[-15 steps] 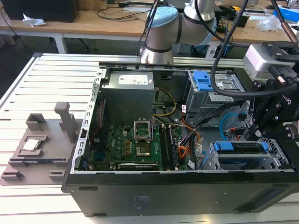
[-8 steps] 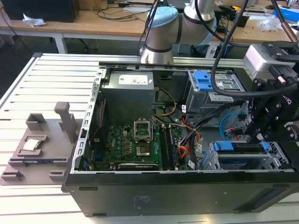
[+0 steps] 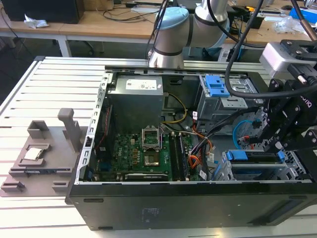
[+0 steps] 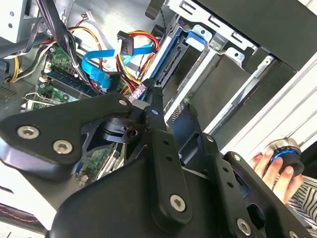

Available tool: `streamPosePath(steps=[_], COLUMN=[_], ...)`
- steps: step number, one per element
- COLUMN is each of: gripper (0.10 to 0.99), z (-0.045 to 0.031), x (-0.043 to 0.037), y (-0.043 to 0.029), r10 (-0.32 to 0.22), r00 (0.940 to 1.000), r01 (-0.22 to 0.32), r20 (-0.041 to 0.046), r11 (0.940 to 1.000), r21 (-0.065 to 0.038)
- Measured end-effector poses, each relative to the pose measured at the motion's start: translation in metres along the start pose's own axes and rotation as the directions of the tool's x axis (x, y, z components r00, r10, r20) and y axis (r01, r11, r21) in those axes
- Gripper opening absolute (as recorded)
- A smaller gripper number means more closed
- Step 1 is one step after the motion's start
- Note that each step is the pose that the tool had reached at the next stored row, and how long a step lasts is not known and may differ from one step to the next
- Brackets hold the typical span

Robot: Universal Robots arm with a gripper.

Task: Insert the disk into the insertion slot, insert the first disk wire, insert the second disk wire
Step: 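Insert the first disk wire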

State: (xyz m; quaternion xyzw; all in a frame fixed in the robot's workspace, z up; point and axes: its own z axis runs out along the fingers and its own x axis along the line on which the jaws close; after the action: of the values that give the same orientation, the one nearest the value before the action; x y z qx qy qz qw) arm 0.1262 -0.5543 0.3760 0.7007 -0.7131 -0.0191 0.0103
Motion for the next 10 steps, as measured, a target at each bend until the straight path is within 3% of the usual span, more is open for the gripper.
streamPosePath(steps=[6, 10], gripper=[0.361, 0.361], z=[-0.0003, -0.0001], x=[-0.0002, -0.0105], y=[0.0000, 0.0002], r10=[0.000, 0.000], r00=[1.0000, 1.0000], r01=[0.000, 0.000], r20=[-0.0001, 0.0000], r11=[1.0000, 1.0000], r21=[0.000, 0.000])
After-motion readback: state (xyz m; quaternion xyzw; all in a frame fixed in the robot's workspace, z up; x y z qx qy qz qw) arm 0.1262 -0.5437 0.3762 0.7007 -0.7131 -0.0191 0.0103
